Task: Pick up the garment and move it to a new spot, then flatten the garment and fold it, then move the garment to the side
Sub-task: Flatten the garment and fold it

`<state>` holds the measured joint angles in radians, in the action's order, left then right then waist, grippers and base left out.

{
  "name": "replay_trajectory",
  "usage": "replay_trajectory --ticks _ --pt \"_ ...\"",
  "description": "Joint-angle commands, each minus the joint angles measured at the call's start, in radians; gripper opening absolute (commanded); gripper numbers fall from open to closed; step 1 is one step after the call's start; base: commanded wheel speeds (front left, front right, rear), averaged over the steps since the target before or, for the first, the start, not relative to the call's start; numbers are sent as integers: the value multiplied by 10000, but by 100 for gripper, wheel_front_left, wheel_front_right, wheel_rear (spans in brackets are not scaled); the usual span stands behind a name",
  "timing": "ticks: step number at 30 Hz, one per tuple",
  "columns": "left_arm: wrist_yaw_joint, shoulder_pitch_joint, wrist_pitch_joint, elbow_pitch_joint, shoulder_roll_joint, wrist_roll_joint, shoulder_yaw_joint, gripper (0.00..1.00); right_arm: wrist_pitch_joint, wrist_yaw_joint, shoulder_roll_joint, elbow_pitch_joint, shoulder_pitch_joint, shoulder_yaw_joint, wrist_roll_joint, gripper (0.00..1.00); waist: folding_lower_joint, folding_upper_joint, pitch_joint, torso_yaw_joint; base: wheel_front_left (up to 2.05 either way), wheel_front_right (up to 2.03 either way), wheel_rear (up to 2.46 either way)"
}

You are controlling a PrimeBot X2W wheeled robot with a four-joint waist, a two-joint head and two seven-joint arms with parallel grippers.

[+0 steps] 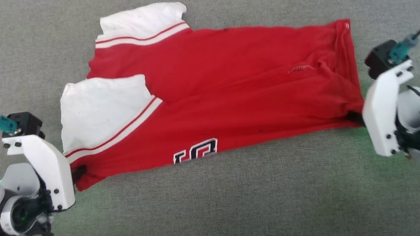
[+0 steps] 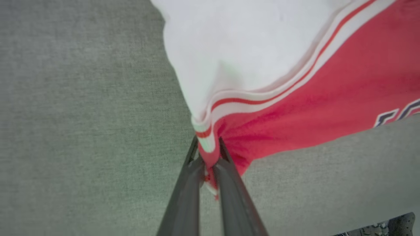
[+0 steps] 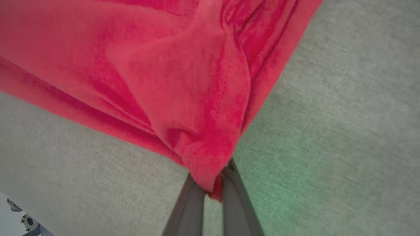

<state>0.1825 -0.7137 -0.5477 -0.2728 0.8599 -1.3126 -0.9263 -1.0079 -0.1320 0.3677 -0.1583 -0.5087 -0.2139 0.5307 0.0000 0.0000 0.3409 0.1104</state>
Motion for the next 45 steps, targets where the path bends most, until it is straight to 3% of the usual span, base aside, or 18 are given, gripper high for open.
replay_trajectory --ticks 1,11,17,18,19,20,21,22,27,35,42,45 --pt "225 198 -76 278 265 -68 50 0 -196 23 159 235 264 136 84 0 0 0 -49 19 0 0 0" --pt "1946 1451 -78 3253 1634 -415 159 0 -1743 25 317 2537 2272 1295 132 0 0 0 -226 103 0 0 0" --pt "2193 2023 102 3507 1469 -625 6 0 -1716 23 -139 3129 3281 1817 -281 0 0 0 -119 83 0 0 0" --pt "2172 2046 95 3367 1386 -613 -43 20 -1617 23 -251 3055 3376 1835 -356 3 0 0 -107 76 0 0 0" --pt "2132 2037 51 3211 1275 -618 -82 41 -1479 23 -399 2975 3426 1838 -409 23 0 0 -98 73 0 0 0" --pt "2068 1988 34 3064 1154 -642 -102 49 -1326 23 -477 2881 3456 1825 -474 35 0 0 -87 64 0 0 0" --pt "2026 1914 51 2878 1033 -653 -100 74 -1186 23 -538 2751 3471 1780 -526 60 0 0 -83 50 0 0 0" --pt "1963 1847 54 2750 940 -660 -96 100 -1050 23 -605 2628 3471 1717 -563 100 0 0 -83 27 0 0 0" --pt "1797 1433 -47 2438 878 -501 0 100 -414 28 -686 2213 3310 1588 -629 100 0 0 -93 -60 0 0 0" --pt "1803 48 -813 3182 1772 210 233 100 864 19 -954 3277 3026 1879 -777 100 0 0 -15 -430 0 0 0" --pt "920 -1248 -624 2717 1814 1115 468 100 2645 17 -1709 4117 2625 2268 -1245 100 0 0 203 -1105 0 0 0" --pt "326 -1859 -454 2029 1647 1478 503 100 3899 17 -2162 4400 2323 2423 -1562 100 0 0 333 -1534 0 0 0"
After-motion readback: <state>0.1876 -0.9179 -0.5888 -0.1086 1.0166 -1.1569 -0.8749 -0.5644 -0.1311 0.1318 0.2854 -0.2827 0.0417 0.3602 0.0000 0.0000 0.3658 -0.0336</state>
